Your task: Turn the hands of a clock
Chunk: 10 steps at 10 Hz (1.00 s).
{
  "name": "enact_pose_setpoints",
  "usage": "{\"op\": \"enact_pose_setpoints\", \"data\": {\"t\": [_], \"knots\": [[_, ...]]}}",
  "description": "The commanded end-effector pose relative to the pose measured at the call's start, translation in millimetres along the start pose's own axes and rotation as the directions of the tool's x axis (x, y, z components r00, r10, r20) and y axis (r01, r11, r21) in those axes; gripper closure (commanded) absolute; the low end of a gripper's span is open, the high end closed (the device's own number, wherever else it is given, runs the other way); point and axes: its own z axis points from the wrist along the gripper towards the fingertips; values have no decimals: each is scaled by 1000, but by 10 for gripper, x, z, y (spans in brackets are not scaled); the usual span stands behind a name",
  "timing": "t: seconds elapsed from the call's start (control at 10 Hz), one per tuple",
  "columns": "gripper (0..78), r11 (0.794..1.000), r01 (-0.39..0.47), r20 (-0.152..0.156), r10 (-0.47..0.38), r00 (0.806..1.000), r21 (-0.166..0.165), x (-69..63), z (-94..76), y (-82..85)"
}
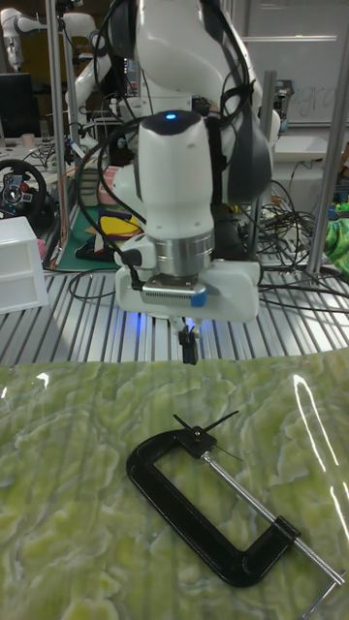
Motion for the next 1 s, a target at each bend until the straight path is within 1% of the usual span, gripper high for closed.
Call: {"op": "enact_pose_setpoints", "data": {"t": [0.1,0.2,0.3,0.5,0.6,0.7,0.8,1.0], "knots": [[776,1000,-7,34,8,999,-8,172,348,89],[776,1000,-9,45,9,999,-8,207,499,124],[776,1000,-13,53,14,998,-11,231,592,139],[776,999,-25,78,27,997,-21,306,891,160],[776,999,-32,80,34,996,-23,312,978,167],[776,999,-36,80,38,996,-24,312,1038,173],[776,999,-45,71,47,996,-21,313,1069,175],[776,999,-48,56,49,997,-14,314,1090,175]]}}
